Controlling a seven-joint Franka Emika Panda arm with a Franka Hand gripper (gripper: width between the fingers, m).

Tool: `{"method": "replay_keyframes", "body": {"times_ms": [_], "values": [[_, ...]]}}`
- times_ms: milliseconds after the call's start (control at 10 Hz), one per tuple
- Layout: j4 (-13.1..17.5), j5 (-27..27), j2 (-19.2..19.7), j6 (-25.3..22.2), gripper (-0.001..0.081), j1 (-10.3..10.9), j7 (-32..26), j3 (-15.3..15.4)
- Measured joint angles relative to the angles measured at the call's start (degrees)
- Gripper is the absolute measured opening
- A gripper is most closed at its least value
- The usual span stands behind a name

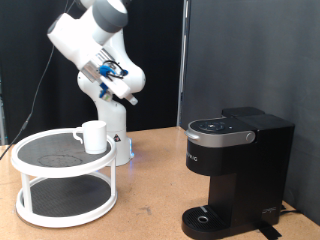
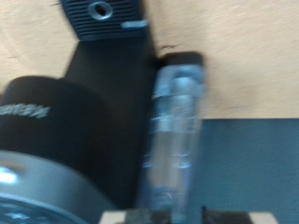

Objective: Make a cup of coffee with the keurig machine

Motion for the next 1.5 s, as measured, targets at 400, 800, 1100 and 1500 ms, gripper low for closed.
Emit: {"method": "replay_keyframes", "body": {"times_ms": [400, 800, 1100, 1500], "values": [[1.36, -12.91, -0.66, -8.86, 0.0000, -5.20, -1.34, -3.50], [1.18, -14.46, -1.11, -9.40, 0.0000, -7.06, -3.40, -5.44], [0.92, -13.37, -2.00, -9.04, 0.0000, -7.73, -5.35, -8.08], [1.62, -13.50, -2.25, -9.13, 0.0000, -9.39, -6.20, -12.73]]}}
